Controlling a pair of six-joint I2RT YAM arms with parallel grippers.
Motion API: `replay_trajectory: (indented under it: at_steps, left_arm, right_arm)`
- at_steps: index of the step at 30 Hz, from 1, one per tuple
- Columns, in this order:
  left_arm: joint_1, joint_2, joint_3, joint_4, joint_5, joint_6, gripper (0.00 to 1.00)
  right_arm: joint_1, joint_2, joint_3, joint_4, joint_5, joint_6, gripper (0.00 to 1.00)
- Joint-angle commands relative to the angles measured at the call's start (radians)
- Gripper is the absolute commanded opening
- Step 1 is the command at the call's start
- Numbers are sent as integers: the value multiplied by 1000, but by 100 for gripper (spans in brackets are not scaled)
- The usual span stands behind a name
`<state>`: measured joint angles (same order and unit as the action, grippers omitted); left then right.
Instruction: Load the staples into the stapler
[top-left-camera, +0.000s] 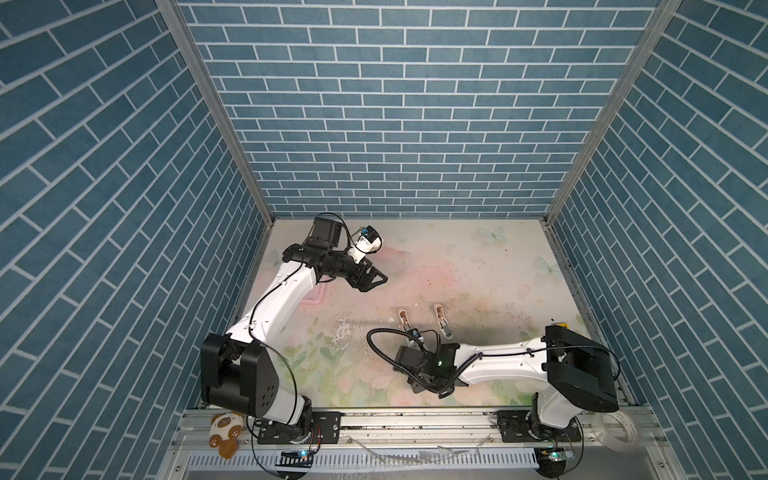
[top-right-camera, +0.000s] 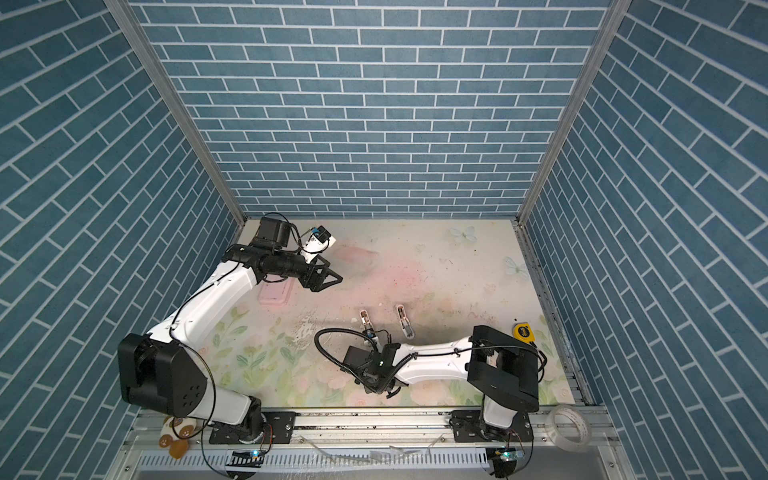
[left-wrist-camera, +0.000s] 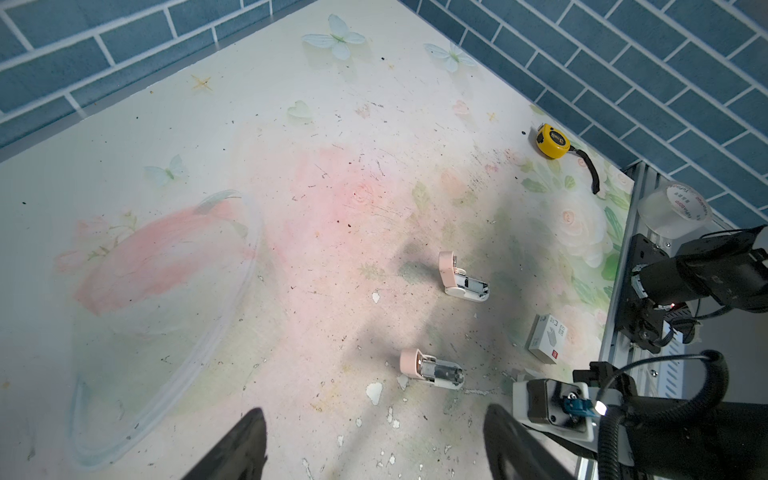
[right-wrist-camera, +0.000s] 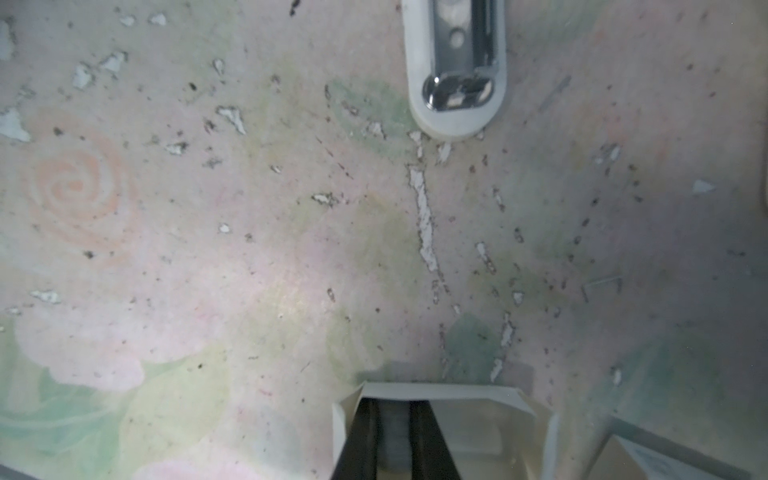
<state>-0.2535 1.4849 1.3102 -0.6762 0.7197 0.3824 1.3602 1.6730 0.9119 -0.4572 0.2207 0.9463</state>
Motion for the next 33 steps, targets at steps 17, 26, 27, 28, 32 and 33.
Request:
replay_trajectory:
  at_steps: [17, 26, 27, 28, 32, 33]
  left_arm:
    - [5, -13, -2, -4, 2, 4, 83]
    - [5, -14, -11, 5, 10, -9, 83]
    - [5, -15, -13, 4, 12, -11, 83]
    - [5, -15, -12, 5, 12, -10, 83]
    - [5, -19, -12, 6, 6, -8, 83]
    - [5, -22, -12, 5, 6, -8, 84]
  right_arm:
    - [-2, -24, -16, -40, 50, 33, 3]
    - [-1, -74, -34, -21, 78, 28, 2]
    - [-1, -81, -38, -17, 83, 28, 2]
    - [-1, -85, -42, -16, 86, 29, 2]
    - [-1, -97, -43, -17, 89, 28, 2]
    - [-1, -99, -42, -17, 89, 29, 2]
